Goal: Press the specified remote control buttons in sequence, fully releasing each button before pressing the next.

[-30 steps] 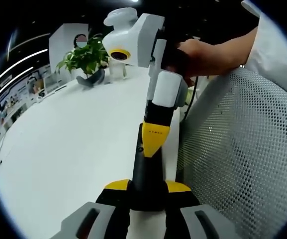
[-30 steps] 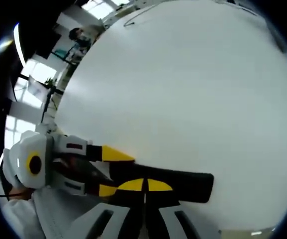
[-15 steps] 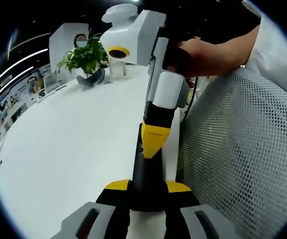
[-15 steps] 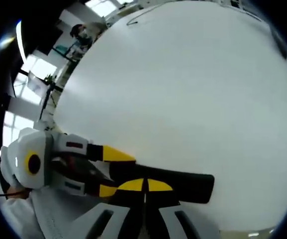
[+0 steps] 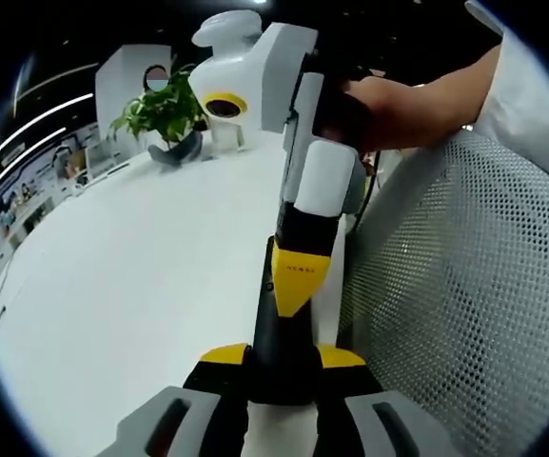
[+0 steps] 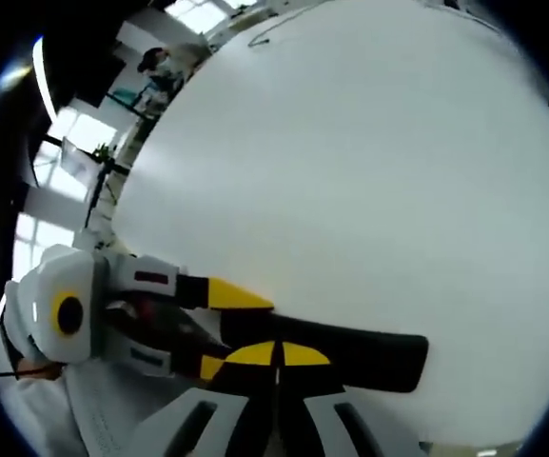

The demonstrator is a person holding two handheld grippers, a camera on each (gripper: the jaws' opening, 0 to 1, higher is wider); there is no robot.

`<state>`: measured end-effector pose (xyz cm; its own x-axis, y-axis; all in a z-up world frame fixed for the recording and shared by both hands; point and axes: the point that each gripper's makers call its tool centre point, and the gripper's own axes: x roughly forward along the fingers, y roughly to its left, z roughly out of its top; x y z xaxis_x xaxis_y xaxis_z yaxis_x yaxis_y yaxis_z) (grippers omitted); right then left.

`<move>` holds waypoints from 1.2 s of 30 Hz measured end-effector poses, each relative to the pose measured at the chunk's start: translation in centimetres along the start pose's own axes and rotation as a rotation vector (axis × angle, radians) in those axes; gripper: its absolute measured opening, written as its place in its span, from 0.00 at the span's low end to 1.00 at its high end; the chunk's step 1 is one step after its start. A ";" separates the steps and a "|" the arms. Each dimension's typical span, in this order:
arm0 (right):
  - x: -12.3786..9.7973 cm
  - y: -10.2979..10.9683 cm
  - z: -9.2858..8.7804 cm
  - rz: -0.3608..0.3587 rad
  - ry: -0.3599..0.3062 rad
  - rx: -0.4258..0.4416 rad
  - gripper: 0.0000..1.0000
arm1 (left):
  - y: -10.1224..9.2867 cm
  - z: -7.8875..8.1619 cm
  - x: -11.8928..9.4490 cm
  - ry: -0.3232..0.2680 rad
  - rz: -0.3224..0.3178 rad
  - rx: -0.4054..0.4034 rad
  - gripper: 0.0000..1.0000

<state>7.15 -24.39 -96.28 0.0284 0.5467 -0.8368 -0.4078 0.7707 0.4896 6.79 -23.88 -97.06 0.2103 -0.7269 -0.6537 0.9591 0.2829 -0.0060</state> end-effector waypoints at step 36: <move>0.3 -0.3 0.6 -0.235 -0.069 -0.342 0.00 | 0.5 0.1 0.1 0.002 0.029 -0.083 0.24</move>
<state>7.87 -24.27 -96.53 0.2137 0.3986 -0.8919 -0.6621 0.7304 0.1677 7.26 -23.87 -97.06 0.2368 -0.7164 -0.6563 0.9338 0.3543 -0.0499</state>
